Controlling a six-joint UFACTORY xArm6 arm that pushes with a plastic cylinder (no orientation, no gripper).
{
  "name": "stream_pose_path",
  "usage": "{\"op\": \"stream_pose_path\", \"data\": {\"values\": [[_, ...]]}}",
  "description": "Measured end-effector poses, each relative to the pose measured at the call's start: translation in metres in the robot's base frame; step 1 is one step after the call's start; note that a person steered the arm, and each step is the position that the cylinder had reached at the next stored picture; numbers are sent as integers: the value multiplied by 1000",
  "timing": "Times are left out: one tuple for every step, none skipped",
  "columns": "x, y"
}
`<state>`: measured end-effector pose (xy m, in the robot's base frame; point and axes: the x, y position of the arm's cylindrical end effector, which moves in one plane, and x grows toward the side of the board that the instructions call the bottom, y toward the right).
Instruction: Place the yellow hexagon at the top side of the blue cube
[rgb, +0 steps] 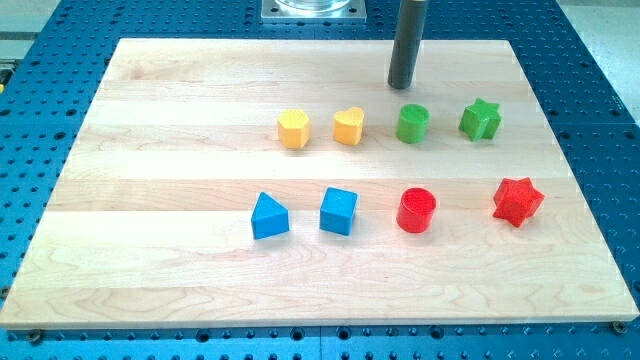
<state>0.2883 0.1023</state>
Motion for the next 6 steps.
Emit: {"op": "stream_pose_path", "data": {"values": [[14, -38], [23, -115], [84, -151], [136, -138], [140, -167], [139, -124]]}}
